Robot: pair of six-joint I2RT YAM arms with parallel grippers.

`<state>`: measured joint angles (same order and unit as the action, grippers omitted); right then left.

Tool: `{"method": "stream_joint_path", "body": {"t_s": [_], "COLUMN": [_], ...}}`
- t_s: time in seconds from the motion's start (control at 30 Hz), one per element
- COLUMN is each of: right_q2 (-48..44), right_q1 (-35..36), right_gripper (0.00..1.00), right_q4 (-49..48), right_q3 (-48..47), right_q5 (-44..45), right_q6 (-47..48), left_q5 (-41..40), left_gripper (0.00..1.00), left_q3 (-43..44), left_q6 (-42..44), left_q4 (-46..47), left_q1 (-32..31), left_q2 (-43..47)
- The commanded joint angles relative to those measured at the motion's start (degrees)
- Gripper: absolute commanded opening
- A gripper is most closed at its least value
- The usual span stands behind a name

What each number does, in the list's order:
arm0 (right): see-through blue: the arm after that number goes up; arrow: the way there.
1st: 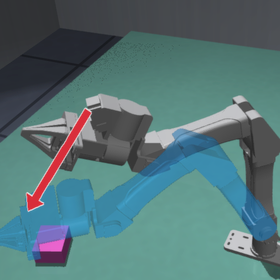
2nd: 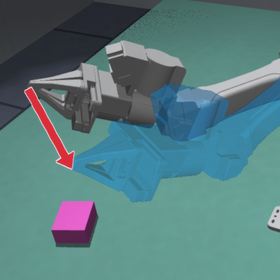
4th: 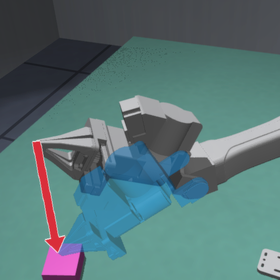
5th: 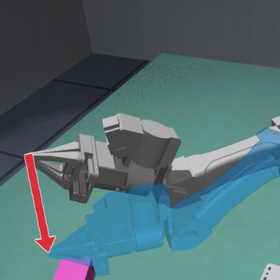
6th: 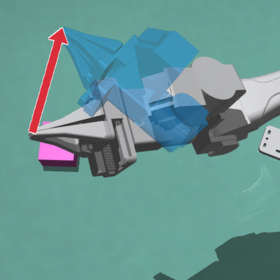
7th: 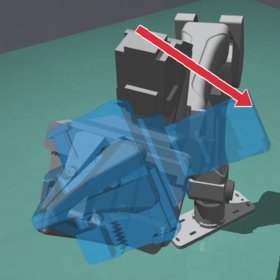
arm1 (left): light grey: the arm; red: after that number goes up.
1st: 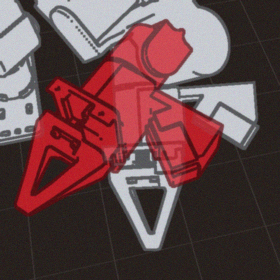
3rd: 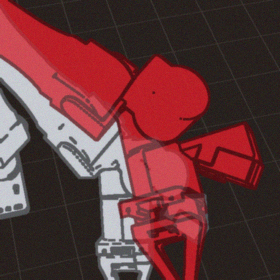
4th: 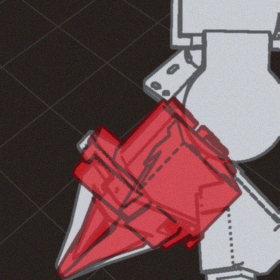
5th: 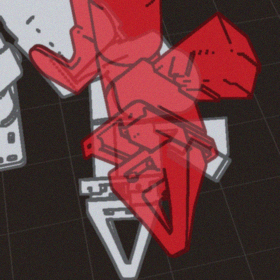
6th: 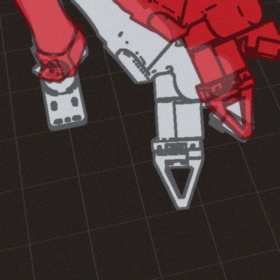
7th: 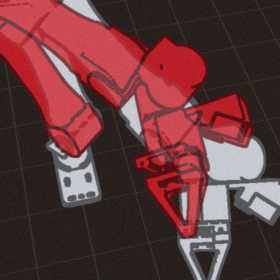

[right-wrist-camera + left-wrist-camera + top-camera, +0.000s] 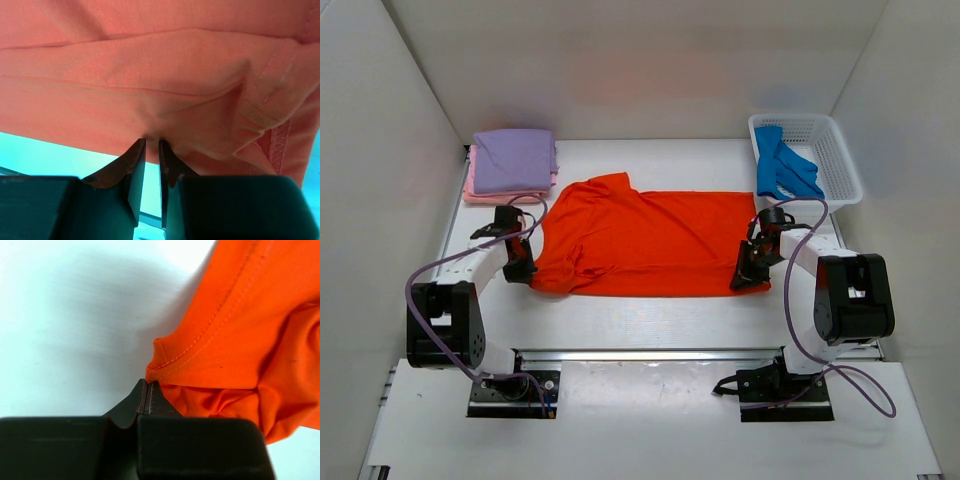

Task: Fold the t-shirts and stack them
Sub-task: Fold the flattened tshirt in 1/3 of the way

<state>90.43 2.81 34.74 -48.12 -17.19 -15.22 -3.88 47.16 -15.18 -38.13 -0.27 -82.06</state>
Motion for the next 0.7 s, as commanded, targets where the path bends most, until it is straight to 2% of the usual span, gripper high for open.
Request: {"method": "stream_joint_path", "body": {"t_s": [0.0,0.23,0.3,0.33,0.37,0.43,0.47,0.67], "right_q2": [2.2,2.3,2.5,2.9,2.6,2.7,2.9,3.0], "right_q1": [-1.1,-1.2,-1.1,-1.2,-1.2,-0.8,-1.1,-1.2], "right_gripper": [0.15,0.15,0.14,0.14,0.14,0.14,0.14,0.14], "right_q4": [-0.4,0.3,0.7,0.5,0.7,0.9,0.7,0.8], "right_q3": [0.9,0.0,0.3,-0.1,-0.5,-0.3,-0.7,-0.2], "right_q5": [6.2,6.6,6.7,6.7,6.6,6.9,7.2,6.7], "right_q6": [2.0,2.5,2.8,2.7,2.6,2.9,2.8,3.0], "left_q5": [-4.6,-8.2,-6.7,-5.9,-5.4,-1.8,0.7,7.2], "left_gripper": [0.00,0.00,0.02,0.17,0.43,0.58,0.61,0.57], "left_q3": [0.8,1.7,1.9,1.9,2.1,2.5,2.9,3.1], "left_q6": [3.8,7.4,7.3,7.5,7.1,6.7,6.2,2.1], "left_q4": [-3.2,-4.8,-4.7,-4.3,-4.7,-4.8,-4.8,-5.2], "left_q1": [2.4,6.0,5.8,6.2,6.2,6.3,6.8,2.3], "left_q2": [1.0,-1.5,-1.8,-1.2,-0.8,0.4,1.7,8.6]}}
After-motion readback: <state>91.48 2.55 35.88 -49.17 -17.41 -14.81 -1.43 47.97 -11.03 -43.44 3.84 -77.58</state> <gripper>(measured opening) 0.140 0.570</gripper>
